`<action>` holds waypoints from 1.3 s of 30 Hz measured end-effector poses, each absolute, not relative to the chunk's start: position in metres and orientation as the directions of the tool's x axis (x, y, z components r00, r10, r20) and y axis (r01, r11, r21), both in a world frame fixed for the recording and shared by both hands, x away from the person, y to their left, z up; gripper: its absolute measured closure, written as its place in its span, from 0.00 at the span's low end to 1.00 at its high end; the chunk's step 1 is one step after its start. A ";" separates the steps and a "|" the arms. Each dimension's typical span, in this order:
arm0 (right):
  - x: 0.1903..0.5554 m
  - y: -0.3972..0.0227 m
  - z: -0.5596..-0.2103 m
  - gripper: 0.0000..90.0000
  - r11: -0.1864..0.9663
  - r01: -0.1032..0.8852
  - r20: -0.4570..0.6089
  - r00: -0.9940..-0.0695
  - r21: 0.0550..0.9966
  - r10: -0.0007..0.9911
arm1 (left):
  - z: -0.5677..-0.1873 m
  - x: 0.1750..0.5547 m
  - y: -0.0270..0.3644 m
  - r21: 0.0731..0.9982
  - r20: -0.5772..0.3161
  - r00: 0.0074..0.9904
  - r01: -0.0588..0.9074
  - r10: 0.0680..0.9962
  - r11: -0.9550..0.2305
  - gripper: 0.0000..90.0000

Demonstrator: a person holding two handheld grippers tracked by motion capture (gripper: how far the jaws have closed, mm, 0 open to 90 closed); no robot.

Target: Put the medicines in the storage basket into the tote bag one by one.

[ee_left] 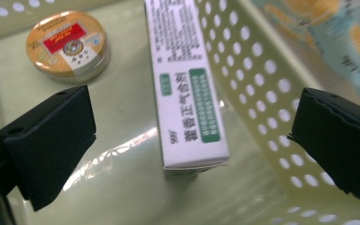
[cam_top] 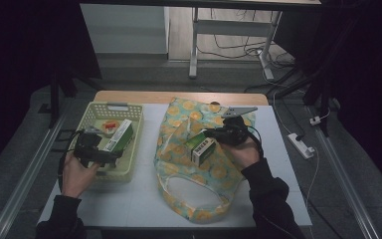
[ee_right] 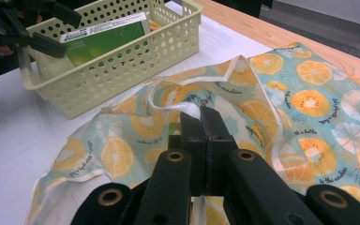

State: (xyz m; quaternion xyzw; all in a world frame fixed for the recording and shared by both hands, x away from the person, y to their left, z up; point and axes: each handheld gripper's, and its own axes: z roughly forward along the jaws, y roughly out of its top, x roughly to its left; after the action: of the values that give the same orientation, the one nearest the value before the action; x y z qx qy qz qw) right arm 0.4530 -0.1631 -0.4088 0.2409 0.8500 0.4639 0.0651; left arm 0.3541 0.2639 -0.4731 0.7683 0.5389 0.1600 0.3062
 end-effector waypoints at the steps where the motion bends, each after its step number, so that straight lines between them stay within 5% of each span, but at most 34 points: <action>1: 0.453 -0.163 -0.409 0.99 0.453 0.349 0.113 -0.875 0.820 0.470 | -0.474 0.355 0.264 0.637 -0.084 0.367 0.735 0.926 -0.234 0.01; 8: 0.453 -0.163 -0.409 0.99 0.454 0.350 0.113 -0.876 0.819 0.470 | -0.477 0.354 0.263 0.613 -0.058 0.357 0.750 0.932 -0.249 0.09; 24: 0.454 -0.164 -0.409 0.99 0.454 0.352 0.116 -0.876 0.818 0.469 | -0.477 0.351 0.266 0.594 -0.100 0.354 0.771 0.930 -0.229 0.61; 39: 0.453 -0.164 -0.409 0.99 0.454 0.349 0.115 -0.877 0.820 0.467 | -0.474 0.350 0.266 0.590 -0.090 0.338 0.776 0.937 -0.223 0.69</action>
State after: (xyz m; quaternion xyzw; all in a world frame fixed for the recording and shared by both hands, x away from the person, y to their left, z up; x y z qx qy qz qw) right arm 0.4533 -0.1636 -0.4089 0.2401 0.8503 0.4640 0.0635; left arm 0.3500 0.2658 -0.4742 0.7688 0.5569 0.1440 0.2795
